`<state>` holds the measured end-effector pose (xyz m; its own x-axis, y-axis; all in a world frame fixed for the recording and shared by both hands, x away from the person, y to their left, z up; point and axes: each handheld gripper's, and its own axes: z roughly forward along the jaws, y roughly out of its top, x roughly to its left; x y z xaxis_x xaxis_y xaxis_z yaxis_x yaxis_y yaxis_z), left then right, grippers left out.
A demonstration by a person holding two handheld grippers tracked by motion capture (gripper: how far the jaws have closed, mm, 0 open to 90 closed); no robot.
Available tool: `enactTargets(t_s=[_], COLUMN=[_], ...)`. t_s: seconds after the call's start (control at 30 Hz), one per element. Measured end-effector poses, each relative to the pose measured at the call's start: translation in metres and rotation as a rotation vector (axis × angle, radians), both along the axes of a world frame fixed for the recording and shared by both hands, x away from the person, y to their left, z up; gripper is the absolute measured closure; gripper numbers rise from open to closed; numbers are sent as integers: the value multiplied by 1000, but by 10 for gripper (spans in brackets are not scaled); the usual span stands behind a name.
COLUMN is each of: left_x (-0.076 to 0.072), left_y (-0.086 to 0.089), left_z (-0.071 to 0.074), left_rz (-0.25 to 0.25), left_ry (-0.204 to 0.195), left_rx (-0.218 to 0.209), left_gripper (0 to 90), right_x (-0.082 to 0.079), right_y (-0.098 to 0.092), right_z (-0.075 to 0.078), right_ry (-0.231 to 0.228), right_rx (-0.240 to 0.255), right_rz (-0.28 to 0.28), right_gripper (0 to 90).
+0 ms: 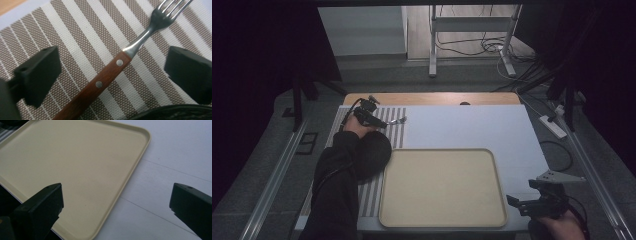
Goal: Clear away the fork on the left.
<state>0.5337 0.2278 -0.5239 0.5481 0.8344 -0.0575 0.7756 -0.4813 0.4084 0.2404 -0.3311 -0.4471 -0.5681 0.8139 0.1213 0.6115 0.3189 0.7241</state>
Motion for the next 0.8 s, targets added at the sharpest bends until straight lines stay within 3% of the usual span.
enactTargets(t_s=[0.03, 0.17, 0.23, 0.37, 0.53, 0.57, 0.8], left_x=[0, -2, -4, -7, -9, -9, -9], left_y=[-2, -1, 2, 3, -1, -1, -2], left_z=[-2, 1, 4, 6, 7, 7, 8], left_rz=[-15, -32, -64, -121, -228, -228, -311], left_ry=[10, -1, -4, -10, -27, -27, -58], left_rx=[18, 16, 17, 33, 62, 62, 100], left_gripper=[146, 250, 408, 621, 750, 777, 781], right_x=[0, 0, 0, 0, 0, -1, -1], right_y=[0, 0, 0, 0, 0, 0, 0], right_z=[0, 0, 0, 0, 0, 0, 0], right_ry=[1, 1, 1, 1, 1, 1, 1], right_rx=[-2, -1, -2, -4, -4, -4, 1], right_rz=[1, 3, 4, 6, 7, 7, 7], right_gripper=[0, 0, 0, 0, 0, 0, 0])
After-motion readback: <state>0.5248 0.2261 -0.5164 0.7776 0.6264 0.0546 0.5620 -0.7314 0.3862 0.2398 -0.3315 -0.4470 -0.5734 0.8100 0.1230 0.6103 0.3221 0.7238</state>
